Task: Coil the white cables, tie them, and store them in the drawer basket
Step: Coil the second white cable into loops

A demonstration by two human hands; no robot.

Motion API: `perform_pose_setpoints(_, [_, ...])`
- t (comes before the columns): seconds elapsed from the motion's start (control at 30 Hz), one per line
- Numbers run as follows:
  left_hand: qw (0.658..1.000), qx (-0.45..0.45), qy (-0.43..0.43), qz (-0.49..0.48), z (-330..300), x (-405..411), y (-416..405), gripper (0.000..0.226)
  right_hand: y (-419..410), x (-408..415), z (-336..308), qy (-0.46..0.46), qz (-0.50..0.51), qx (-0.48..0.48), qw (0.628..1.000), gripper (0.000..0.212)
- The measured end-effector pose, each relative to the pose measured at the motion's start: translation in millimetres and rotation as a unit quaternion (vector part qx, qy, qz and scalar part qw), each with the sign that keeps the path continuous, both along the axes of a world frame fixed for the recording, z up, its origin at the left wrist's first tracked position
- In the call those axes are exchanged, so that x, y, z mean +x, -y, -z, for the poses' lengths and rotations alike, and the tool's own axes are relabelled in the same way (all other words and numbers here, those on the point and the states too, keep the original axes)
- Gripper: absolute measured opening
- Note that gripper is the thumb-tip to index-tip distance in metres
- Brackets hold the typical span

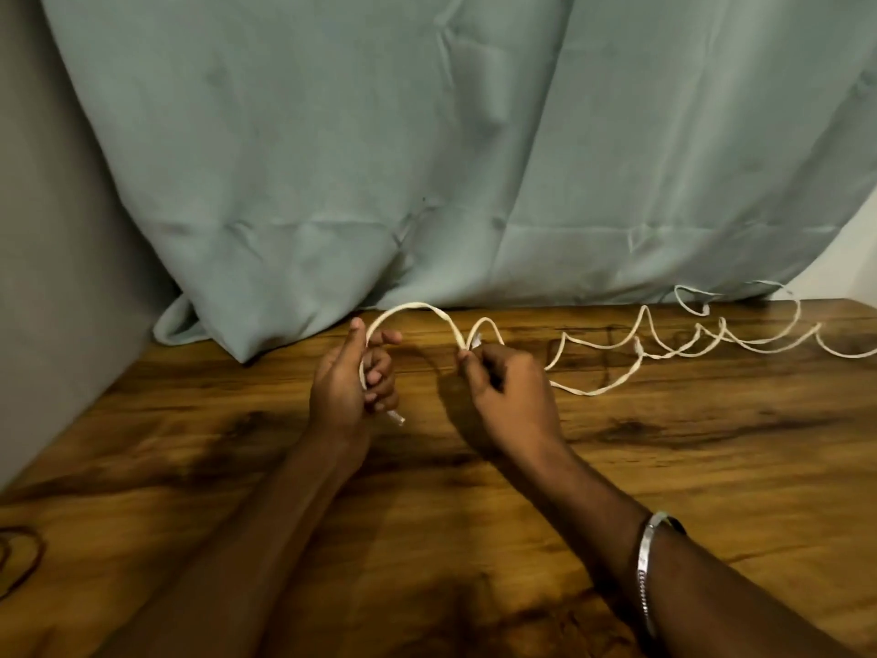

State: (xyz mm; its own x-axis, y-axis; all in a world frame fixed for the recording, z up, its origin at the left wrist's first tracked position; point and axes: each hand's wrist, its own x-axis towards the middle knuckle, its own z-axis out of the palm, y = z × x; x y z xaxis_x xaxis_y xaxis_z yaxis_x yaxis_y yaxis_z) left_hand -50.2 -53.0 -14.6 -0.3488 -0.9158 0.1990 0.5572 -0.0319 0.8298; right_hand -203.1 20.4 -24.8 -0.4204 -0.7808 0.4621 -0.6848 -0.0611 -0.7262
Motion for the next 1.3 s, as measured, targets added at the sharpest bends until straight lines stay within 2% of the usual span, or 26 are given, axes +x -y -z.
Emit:
perform_pose_setpoints(0.07, [0.995,0.035,-0.045,0.079,-0.9,4.2,-1.3,0.044,2.3,-6.9,-2.3,0.035,0.031,-0.017,0.999,0.05])
perform_pose_setpoints(0.13, [0.989,0.042,-0.083,0.118,-2.1,6.6,-4.9,0.034,3.4,-14.9,-3.1,0.073,0.05,-0.016,0.996,0.038])
perform_pose_setpoints(0.23, [0.982,0.042,-0.124,0.136,-4.0,7.4,-6.6,0.025,5.1,-25.7,-1.2,0.1,0.061,0.005,0.993,0.027])
perform_pose_setpoints(0.3, [0.984,0.044,-0.12,0.126,-2.9,7.1,-3.3,0.025,4.1,-25.7,-1.8,0.082,0.058,0.035,0.994,0.023])
perform_pose_setpoints(0.47, [0.997,0.003,-0.052,0.058,-1.1,7.3,0.8,0.027,-10.0,-10.8,-9.1,-0.132,0.014,0.104,0.986,0.022])
perform_pose_setpoints(0.6, [1.0,0.004,-0.018,0.017,0.7,10.8,4.7,0.027,-21.7,0.8,-12.8,-0.261,-0.117,0.168,0.943,0.023])
perform_pose_setpoints(0.7, [0.998,-0.025,0.049,-0.014,3.5,13.3,7.8,0.027,-22.2,5.9,-14.0,-0.33,-0.154,0.162,0.917,0.026])
perform_pose_setpoints(0.87, [0.986,-0.063,0.149,0.024,8.2,8.7,5.9,0.029,-22.1,4.8,-13.2,-0.314,-0.163,0.106,0.929,0.015])
perform_pose_setpoints(1.0, [0.975,-0.095,0.198,0.037,10.6,6.1,6.7,0.029,-19.6,-0.6,-11.1,-0.281,-0.165,0.058,0.944,0.022])
perform_pose_setpoints(1.13, [0.947,-0.141,0.278,0.074,18.4,3.2,3.4,0.031,-17.2,-0.9,-9.5,-0.287,-0.186,0.051,0.938,0.02])
perform_pose_setpoints(1.3, [0.946,-0.162,0.263,0.093,11.0,1.9,-4.9,0.027,-15.7,-5.2,-9.5,-0.251,-0.169,0.022,0.953,0.022])
